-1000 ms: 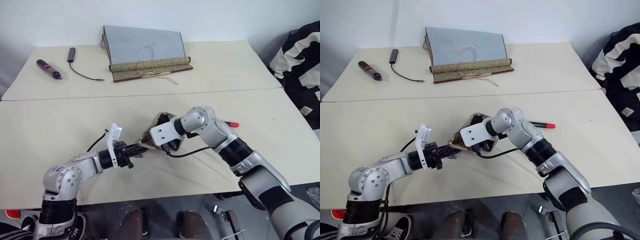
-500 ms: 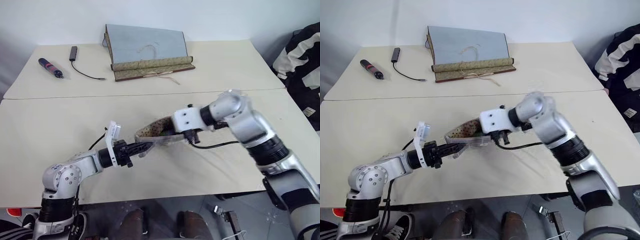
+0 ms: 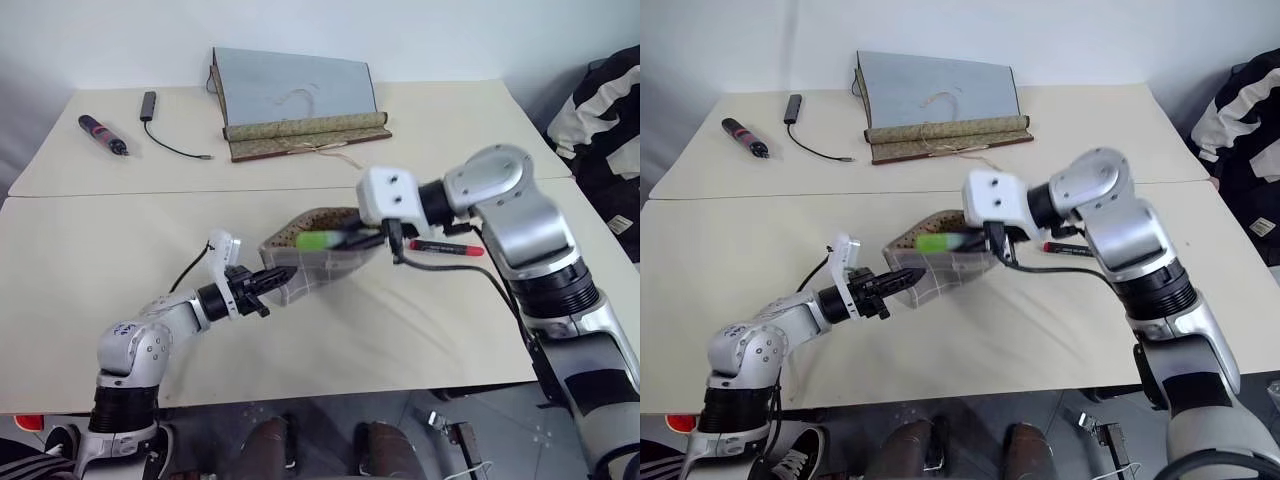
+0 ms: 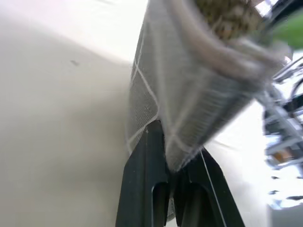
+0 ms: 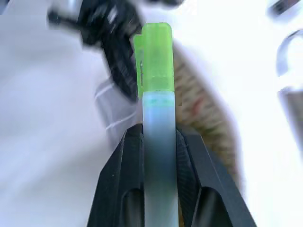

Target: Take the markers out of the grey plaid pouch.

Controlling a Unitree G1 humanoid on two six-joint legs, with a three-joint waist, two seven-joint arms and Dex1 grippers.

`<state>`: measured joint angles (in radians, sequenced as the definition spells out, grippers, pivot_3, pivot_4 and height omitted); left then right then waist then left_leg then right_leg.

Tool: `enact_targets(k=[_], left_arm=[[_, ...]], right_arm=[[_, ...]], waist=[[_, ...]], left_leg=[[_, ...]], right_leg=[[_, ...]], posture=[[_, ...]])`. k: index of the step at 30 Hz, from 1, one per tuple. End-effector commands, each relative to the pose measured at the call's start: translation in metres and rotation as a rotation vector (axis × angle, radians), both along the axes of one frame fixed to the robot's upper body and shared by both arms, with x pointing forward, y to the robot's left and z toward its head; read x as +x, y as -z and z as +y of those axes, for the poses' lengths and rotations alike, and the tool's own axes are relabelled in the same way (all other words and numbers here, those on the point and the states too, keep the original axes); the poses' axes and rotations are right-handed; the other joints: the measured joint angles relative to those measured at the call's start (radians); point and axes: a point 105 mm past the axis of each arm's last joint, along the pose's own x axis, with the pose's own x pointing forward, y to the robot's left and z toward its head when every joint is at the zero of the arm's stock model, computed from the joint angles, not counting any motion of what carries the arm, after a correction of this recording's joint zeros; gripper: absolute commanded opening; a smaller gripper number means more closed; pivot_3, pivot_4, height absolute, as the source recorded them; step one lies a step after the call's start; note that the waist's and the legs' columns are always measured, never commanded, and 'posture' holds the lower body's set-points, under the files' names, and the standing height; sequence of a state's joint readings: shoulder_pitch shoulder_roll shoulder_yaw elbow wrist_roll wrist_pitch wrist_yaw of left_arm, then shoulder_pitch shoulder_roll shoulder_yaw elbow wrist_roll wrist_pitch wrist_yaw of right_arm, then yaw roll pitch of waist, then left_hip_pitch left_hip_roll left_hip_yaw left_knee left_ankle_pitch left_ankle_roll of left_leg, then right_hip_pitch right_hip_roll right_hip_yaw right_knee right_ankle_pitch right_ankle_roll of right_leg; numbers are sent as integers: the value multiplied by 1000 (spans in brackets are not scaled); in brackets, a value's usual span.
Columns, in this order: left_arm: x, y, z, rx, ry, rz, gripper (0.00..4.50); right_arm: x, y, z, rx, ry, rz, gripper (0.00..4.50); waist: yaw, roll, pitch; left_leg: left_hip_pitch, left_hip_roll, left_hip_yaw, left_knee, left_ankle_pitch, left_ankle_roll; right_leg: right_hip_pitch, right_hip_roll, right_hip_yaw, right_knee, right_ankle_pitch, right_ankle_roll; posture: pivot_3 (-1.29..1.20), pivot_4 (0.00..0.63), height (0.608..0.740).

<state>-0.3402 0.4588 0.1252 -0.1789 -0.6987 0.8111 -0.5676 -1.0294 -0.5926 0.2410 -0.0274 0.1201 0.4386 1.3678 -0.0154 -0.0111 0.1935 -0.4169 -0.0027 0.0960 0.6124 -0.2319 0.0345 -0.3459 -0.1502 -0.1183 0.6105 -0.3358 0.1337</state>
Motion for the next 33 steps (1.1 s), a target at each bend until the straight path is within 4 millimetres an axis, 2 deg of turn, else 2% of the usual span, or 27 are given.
enact_targets(k=[1,3,6,7,9,10,11,12,14,15,18,20,21,24,28,30,32,33], left_arm=[[24,-28,35,182,-184,-231,0],[29,-41,48,220,-237,-315,0],[36,-53,63,214,-315,-364,0],[37,-56,72,321,-358,-442,0],[38,-52,83,646,-392,-608,0],[37,-50,84,746,-386,-663,0],[37,-48,85,789,-382,-690,0],[37,-44,88,831,-391,-709,0],[38,-30,99,972,-414,-738,0],[37,-25,99,1011,-404,-755,0],[38,-19,95,971,-418,-729,0],[35,-12,89,948,-369,-716,557],[34,-9,87,935,-352,-706,740],[31,-3,89,924,-342,-676,1730],[26,-4,96,894,-344,-660,2973],[19,-6,96,815,-327,-632,3714],[9,-13,96,703,-314,-620,4335],[1,-14,94,662,-284,-611,4484]], right_arm=[[0,-35,-28,150,57,-11,494],[4,-34,-43,150,121,3,494],[8,-16,-63,76,201,14,494],[13,-4,-71,87,250,42,494],[26,46,-96,-48,359,8,494],[29,65,-105,-112,383,-24,494],[30,76,-109,-153,386,-53,494],[30,85,-110,-156,367,-89,494],[29,98,-98,-7,361,-77,494],[28,105,-95,12,355,-87,494],[27,113,-90,37,355,-88,494],[28,117,-87,70,369,-69,494],[25,120,-86,71,360,-44,844],[23,118,-87,78,357,-23,1851],[22,103,-90,173,375,24,3245],[20,92,-92,257,382,73,3990],[16,83,-95,308,384,96,4500],[15,78,-98,339,399,105,4500]], waist=[[9,0,0],[14,0,0],[17,-1,0],[15,-1,0],[15,-4,-1],[15,-5,-2],[14,-5,-2],[14,-4,-1],[13,-2,-1],[8,-2,0],[3,-3,0],[4,-3,0],[5,-3,0],[9,-3,0],[12,-3,0],[12,-3,0],[11,-3,0],[11,-3,0]], left_leg=[[-2,0,0,0,0,0],[-4,0,1,0,0,0],[-6,0,2,0,-1,2],[-6,0,2,0,-1,3],[-6,0,3,-1,-1,3],[-6,0,3,-1,-1,3],[-5,0,5,-2,-1,3],[-5,0,9,-3,-1,4],[-6,0,12,-3,0,7],[-6,0,12,-3,1,8],[-5,3,14,-3,2,8],[-5,4,14,-2,0,5],[-5,4,14,-1,0,4],[-5,4,14,-1,0,4],[-5,4,14,-1,0,4],[-5,4,14,-1,0,4],[-5,5,14,-1,0,4],[-5,6,14,-1,0,5]], right_leg=[[-2,0,-1,0,0,0],[-5,0,-3,0,1,-1],[-5,-1,-7,0,3,0],[-5,-1,-7,-1,3,0],[-5,-1,-8,-1,3,0],[-5,0,-9,-2,3,0],[-5,0,-9,-2,3,0],[-6,-1,-8,-2,3,0],[-10,-2,-5,-2,4,2],[-10,-2,-4,-1,4,2],[-11,0,-3,1,4,1],[-11,0,-3,2,5,1],[-11,-1,-2,2,5,0],[-12,-1,-1,1,5,0],[-13,-1,-1,2,5,0],[-12,-1,-1,2,5,-1],[-12,-2,-1,2,6,-1],[-12,-3,-1,2,6,-2]], posture=[[0,150,740],[0,150,740],[0,150,740],[0,150,740],[0,150,740],[0,150,740],[0,150,740],[0,150,740],[0,150,740],[0,150,740],[0,150,740],[0,150,740],[0,150,740],[0,150,740],[0,150,740],[0,150,740],[0,150,740],[0,150,740]])
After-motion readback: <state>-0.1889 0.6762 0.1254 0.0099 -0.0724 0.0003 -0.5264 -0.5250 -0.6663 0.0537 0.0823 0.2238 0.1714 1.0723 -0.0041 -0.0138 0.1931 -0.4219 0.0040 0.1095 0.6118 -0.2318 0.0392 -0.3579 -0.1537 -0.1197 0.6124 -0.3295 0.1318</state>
